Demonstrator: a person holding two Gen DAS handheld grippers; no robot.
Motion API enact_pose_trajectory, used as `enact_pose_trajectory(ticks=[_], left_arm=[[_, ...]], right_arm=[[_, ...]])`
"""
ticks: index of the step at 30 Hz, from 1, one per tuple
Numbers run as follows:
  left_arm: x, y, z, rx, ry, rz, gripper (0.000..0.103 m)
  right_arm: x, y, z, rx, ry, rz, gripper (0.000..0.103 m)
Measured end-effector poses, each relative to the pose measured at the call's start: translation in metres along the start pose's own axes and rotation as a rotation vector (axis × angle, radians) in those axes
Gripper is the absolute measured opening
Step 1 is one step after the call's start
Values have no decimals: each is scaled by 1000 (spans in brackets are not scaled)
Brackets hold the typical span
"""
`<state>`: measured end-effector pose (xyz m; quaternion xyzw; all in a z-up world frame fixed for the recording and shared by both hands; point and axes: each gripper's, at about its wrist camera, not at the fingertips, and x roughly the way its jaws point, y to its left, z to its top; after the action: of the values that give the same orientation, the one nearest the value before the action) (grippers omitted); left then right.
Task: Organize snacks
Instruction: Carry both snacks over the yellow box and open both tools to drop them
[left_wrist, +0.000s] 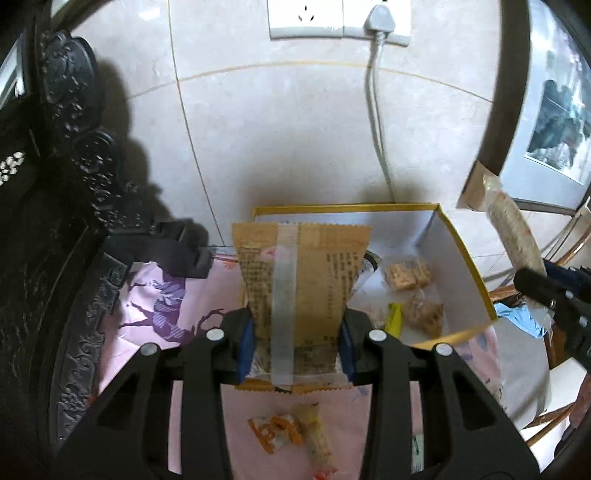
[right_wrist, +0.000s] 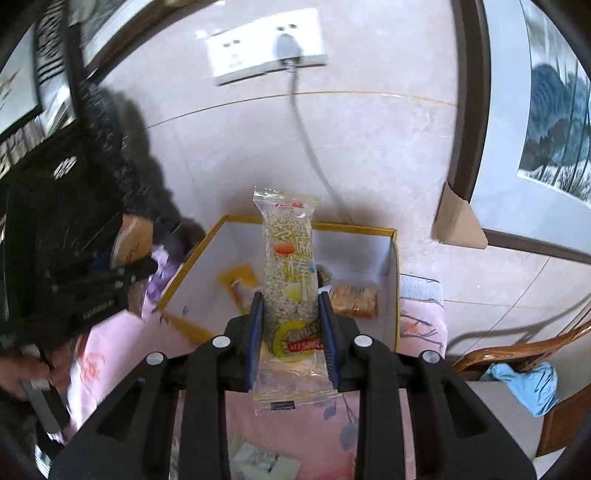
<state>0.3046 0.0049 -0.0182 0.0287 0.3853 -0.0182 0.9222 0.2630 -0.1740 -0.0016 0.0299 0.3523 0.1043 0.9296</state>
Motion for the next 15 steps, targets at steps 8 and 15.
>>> enact_pose_trajectory(ticks=[8,15], left_arm=[[50,3,6,-5,48,4,37],[71,12,8,-72,44,77,101]], right_arm=[[48,-17,8,39,35,-13,29],[69,-23,9,1,57,-83,83]])
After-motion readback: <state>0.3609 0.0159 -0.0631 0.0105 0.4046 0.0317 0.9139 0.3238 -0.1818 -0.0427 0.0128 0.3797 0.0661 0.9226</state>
